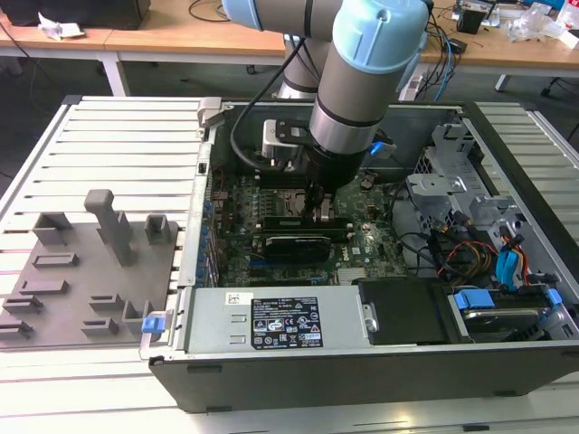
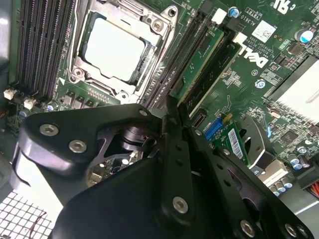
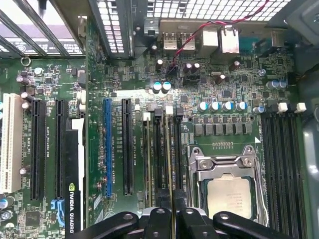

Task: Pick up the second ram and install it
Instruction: 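Insert the second ram into the second slot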

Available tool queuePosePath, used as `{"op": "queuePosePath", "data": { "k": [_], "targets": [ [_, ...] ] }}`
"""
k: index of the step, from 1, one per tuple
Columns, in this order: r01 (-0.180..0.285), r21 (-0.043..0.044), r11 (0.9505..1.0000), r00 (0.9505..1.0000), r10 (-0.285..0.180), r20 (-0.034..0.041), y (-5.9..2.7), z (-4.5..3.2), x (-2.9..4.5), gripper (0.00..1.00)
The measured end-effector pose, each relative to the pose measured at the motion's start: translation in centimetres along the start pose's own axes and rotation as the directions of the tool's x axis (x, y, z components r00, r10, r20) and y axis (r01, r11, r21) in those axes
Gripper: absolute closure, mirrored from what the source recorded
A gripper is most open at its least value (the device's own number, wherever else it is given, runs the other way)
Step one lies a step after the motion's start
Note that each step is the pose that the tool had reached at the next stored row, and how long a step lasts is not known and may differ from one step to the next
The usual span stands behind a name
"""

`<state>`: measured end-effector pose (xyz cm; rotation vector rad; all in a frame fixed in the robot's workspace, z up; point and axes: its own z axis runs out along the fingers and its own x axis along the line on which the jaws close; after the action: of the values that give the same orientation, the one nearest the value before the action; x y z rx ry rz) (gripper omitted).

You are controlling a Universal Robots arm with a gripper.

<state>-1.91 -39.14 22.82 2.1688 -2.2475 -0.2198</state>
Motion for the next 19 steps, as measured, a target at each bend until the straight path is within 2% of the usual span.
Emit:
{"op": "queuePosePath", "data": {
  "k": [4,7,9,19],
  "targets": [
    [0.000,0.0000,1.0000,1.0000,0.000,0.0000,-0.01,0.01,0.00,0.87],
    [-0.001,0.0003,1.0000,1.0000,0.001,-0.0060,0.00,0.06,-0.35,0.87],
    [-0.002,0.0003,1.0000,1.0000,0.002,-0.0060,0.00,0.10,-0.52,0.87],
    [-0.001,0.0005,1.0000,1.0000,0.001,-0.0060,-0.01,0.40,-0.35,0.87]
  ]
}}
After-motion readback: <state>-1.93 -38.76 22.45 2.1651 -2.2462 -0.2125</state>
